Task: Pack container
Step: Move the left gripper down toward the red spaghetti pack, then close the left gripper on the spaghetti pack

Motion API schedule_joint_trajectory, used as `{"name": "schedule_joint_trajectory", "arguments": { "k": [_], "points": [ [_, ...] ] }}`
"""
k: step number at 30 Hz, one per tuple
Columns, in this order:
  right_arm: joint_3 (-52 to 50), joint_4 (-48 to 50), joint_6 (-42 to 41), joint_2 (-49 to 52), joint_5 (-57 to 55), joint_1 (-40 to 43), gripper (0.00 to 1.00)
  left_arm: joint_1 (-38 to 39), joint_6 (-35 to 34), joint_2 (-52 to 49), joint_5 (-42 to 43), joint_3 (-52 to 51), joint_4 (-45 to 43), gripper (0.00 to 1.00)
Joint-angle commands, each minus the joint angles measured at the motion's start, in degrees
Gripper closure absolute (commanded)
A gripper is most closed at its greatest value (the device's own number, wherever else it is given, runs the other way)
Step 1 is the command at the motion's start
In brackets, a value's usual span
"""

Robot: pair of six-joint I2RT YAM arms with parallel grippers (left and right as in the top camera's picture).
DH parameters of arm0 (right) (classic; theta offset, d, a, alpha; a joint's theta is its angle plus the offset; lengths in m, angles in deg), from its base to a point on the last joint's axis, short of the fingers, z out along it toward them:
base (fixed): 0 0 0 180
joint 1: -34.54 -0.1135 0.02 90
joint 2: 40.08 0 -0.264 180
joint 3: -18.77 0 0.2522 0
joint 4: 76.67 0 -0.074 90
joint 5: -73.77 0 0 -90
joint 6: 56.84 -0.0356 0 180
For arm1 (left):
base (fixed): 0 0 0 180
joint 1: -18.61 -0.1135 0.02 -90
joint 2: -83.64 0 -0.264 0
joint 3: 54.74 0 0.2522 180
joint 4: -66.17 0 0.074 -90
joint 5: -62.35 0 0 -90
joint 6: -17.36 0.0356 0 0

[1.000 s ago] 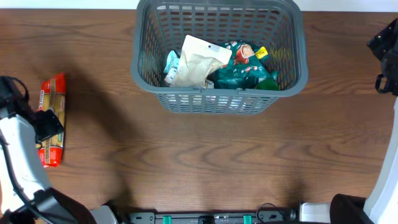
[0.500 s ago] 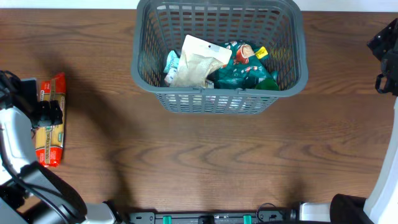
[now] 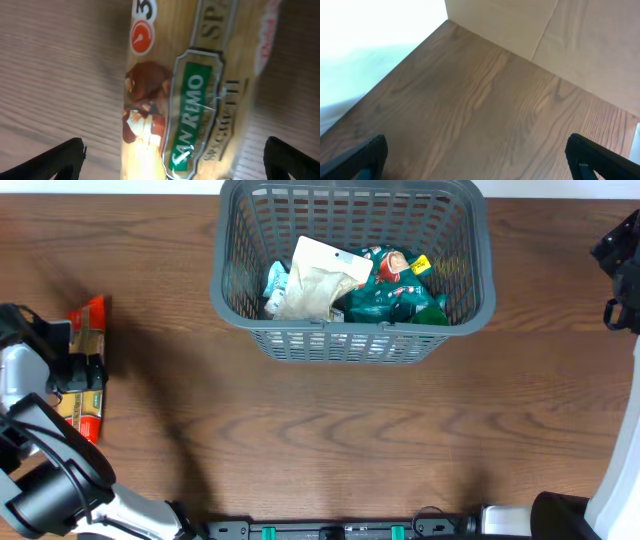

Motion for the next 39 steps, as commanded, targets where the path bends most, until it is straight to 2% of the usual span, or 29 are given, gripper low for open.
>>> {"name": "schedule_joint_trajectory", "arguments": {
  "k": [1, 10, 22, 24, 25, 26, 27, 28, 39],
  "points": [
    [0.52, -0.11, -0.57, 0.02, -0.98, 0.44, 0.01, -0.57, -0.98, -1.79, 0.85, -0.17, -0.92, 0.01],
    [0.52, -0.11, -0.57, 0.02, -0.98, 0.44, 0.01, -0.57, -0.96, -4.15, 5.29, -0.17, -2.1, 0.01],
    [0.52, -0.11, -0.57, 0.02, -0.98, 0.44, 0.01, -0.57, -2.05, -7.96, 5.51, -0.17, -1.75, 0.0],
    [0.52, -0.11, -0.57, 0.02, -0.98, 0.44, 0.01, -0.57, -2.01, -7.96, 5.51, -0.17, -1.92, 0.11],
    [0.52, -0.11, -0.57, 0.02, -0.98, 0.44, 0.01, -0.57, -1.97, -7.96, 5.51, -0.17, -1.92, 0.22],
    [0.52, -0.11, -0.57, 0.02, -0.98, 0.44, 0.01, -0.57, -1.99, -7.96, 5.51, -0.17, -1.95, 0.42],
    [0.52, -0.11, -0.57, 0.02, -0.98, 0.44, 0.01, -0.57, -1.99, -7.96, 5.51, -0.17, -1.97, 0.74],
    [0.52, -0.11, -0.57, 0.02, -0.98, 0.44, 0.01, -0.57, -1.99, -7.96, 5.51, -0.17, -1.99, 0.94],
    [0.52, -0.11, -0.57, 0.02, -0.98, 0.44, 0.01, -0.37, -2.34, -7.74, 6.62, 0.11, -1.03, 0.95]
  ]
}}
